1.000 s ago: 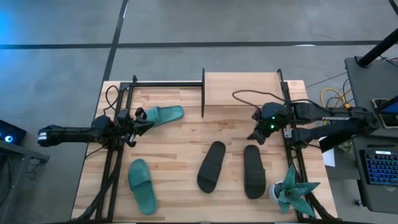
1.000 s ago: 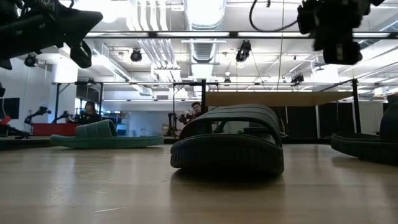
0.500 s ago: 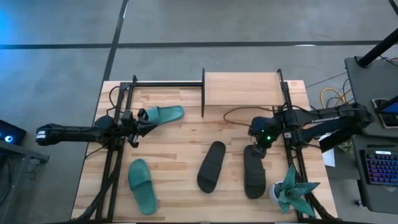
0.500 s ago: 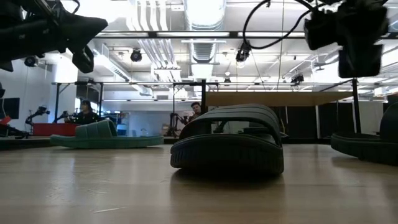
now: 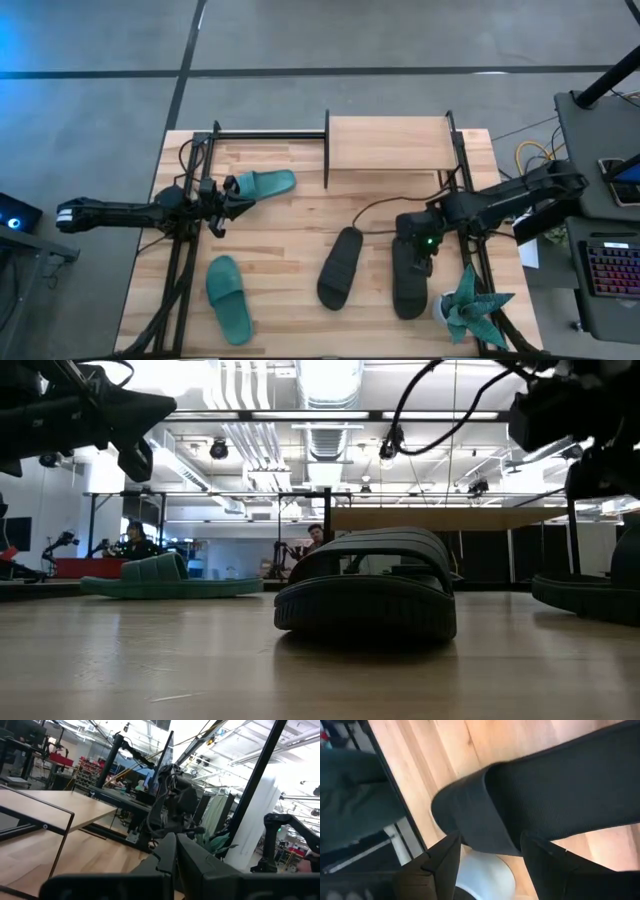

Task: Pick and place slides into the shelf
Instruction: Put the right black slipper on the shelf

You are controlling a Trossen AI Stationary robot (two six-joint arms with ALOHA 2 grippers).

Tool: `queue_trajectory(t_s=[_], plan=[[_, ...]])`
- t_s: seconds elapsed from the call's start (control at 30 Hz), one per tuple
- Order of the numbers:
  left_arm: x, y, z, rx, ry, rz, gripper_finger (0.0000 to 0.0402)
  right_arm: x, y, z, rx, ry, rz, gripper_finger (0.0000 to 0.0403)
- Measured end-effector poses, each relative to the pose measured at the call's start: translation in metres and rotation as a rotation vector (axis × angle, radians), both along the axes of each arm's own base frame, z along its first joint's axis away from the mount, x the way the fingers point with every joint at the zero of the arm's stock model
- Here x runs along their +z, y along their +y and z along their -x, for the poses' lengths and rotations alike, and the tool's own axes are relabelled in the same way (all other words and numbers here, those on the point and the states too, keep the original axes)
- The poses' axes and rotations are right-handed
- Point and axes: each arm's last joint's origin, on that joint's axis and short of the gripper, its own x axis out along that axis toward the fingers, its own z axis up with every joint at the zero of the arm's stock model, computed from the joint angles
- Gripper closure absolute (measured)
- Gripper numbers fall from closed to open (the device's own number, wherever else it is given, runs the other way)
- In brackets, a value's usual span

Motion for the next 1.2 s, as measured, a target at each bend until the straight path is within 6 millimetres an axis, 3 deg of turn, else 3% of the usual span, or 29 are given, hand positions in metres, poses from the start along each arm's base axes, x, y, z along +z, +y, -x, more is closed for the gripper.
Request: queue_trajectory(t_s=[0.37, 0.7, 1.1, 1.2], plan=[[0.0, 0.0, 0.0, 0.0, -0.004, 0.001, 0.0402, -0.026, 0.008, -0.025, 0.098, -0.03, -0.001, 0.0204], [0.0, 0.0, 0.0, 0.0, -0.004, 0.001, 0.0402, -0.042, 0.009, -0.031, 0.162, 0.011, 0.01, 0.0204], [0.0, 0.0, 0.0, 0.0, -0.004, 0.001, 0.0402, -0.054, 0.015, -0.036, 0.211, 0.058, -0.128, 0.0205], [0.0, 0.0, 0.0, 0.0, -0.004, 0.001, 0.0402, -0.057, 0.016, -0.037, 0.22, 0.068, -0.144, 0.0221]])
